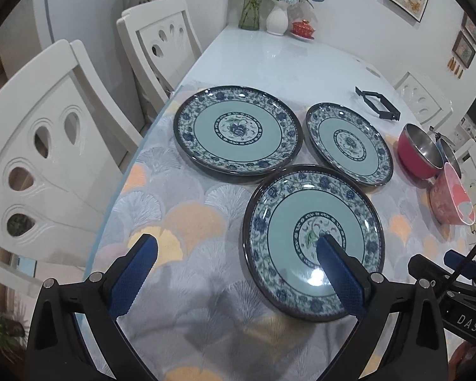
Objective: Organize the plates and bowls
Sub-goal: 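Lower the right tool onto the rim of the nearest blue-and-white plate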
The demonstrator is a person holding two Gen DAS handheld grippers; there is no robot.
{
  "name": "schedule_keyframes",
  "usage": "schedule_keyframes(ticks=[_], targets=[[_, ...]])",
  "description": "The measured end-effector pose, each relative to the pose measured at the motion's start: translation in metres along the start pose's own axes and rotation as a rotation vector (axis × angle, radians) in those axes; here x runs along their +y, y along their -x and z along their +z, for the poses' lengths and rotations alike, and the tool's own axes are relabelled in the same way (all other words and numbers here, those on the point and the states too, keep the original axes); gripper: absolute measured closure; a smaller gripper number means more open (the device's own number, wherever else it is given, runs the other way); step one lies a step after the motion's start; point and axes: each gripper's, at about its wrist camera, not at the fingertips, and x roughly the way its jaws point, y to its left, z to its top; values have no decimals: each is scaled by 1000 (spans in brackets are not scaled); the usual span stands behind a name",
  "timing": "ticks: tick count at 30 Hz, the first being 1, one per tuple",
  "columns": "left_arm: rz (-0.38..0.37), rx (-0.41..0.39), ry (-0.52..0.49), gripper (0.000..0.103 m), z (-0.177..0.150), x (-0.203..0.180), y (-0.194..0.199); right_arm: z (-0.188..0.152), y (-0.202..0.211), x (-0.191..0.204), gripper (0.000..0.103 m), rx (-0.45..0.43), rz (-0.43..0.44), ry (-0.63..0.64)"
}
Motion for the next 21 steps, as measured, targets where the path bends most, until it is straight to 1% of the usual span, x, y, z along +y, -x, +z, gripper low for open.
schedule_keyframes(ticks=[9, 15, 19, 21], targets=[[-12, 55, -21, 4, 5, -6, -26, 13, -25, 1, 18, 48, -4, 0], [-4, 70, -16, 4, 9, -3, -35, 19, -38, 7, 18, 65, -1, 22], [-3, 89, -17, 4, 9, -4, -42, 20, -49, 9, 20, 86, 1, 32], [-7, 102, -17, 6, 8, -4, -46, 20, -52, 9, 22, 96, 0, 31]])
